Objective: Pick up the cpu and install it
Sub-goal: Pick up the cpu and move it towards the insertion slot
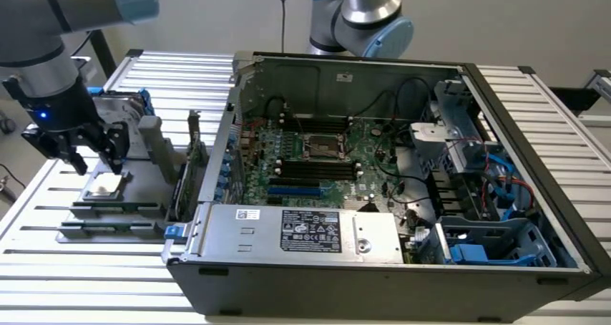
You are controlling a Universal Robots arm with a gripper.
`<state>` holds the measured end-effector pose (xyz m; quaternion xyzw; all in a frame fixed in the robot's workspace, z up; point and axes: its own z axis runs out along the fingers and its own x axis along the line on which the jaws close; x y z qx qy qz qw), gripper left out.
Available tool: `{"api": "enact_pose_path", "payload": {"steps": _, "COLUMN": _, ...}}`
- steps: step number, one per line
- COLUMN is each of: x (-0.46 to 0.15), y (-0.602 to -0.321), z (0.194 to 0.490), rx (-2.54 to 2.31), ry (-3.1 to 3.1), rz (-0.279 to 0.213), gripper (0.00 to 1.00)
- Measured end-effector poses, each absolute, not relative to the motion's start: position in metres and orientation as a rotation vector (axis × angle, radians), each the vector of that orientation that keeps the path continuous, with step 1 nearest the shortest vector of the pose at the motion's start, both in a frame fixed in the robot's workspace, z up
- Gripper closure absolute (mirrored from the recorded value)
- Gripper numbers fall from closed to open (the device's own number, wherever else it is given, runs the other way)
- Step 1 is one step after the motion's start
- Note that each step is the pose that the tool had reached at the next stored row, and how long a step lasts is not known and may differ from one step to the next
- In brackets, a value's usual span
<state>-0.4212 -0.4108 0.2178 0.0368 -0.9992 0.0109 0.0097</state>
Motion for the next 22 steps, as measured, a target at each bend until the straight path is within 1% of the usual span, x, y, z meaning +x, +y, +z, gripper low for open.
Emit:
{"api": "enact_pose_path", "payload": {"steps": 11, "x": -0.422, "y": -0.411, "z": 0.198, "rx": 0.103, "ry": -3.120, "rz": 0.034, "gripper": 0.38}}
{"api": "enact_pose_path", "payload": {"steps": 22, "x": -0.424, "y": -0.411, "z": 0.192, "rx": 0.102, "ry": -3.120, "rz": 0.034, "gripper": 0.38}}
